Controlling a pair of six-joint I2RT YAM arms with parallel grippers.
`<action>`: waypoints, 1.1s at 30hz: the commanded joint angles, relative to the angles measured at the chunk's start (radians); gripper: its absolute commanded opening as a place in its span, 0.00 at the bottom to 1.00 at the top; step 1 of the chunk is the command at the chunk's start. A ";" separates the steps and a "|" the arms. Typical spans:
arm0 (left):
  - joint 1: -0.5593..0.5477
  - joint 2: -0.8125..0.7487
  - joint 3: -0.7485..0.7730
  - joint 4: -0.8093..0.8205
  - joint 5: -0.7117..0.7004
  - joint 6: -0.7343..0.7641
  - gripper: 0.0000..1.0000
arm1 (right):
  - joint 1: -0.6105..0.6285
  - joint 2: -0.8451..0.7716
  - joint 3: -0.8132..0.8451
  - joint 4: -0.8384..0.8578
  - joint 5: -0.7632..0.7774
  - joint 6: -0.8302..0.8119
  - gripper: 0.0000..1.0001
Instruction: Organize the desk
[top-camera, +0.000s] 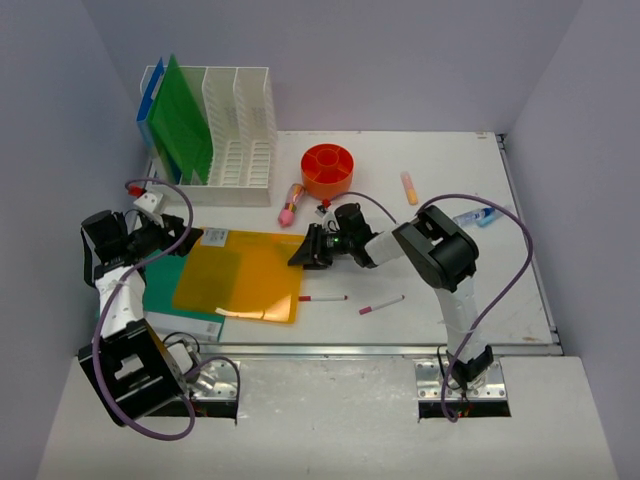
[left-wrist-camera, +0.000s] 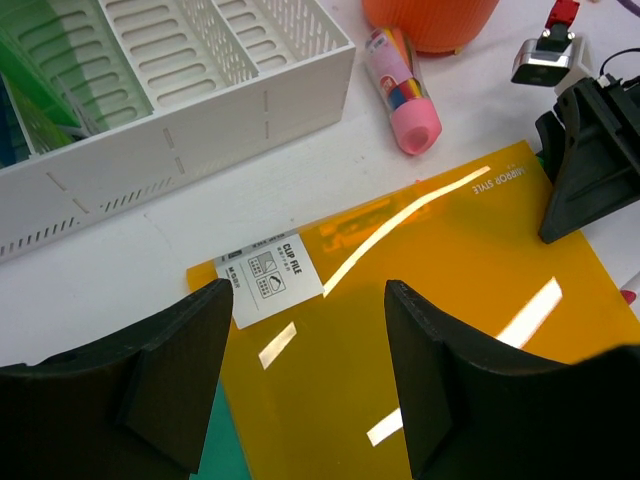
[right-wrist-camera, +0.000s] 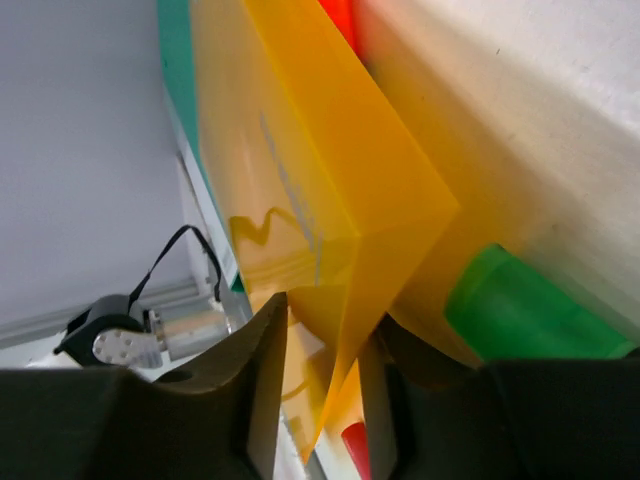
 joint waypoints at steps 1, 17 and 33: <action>-0.001 0.002 0.008 0.055 0.034 -0.004 0.60 | 0.008 -0.019 0.009 0.136 -0.049 0.001 0.29; -0.001 0.094 0.261 -0.314 0.305 0.193 0.62 | 0.008 -0.276 0.197 -0.192 -0.210 -0.460 0.00; -0.048 0.135 0.721 -1.210 0.189 0.980 0.76 | 0.010 -0.489 0.345 -0.765 -0.288 -1.056 0.00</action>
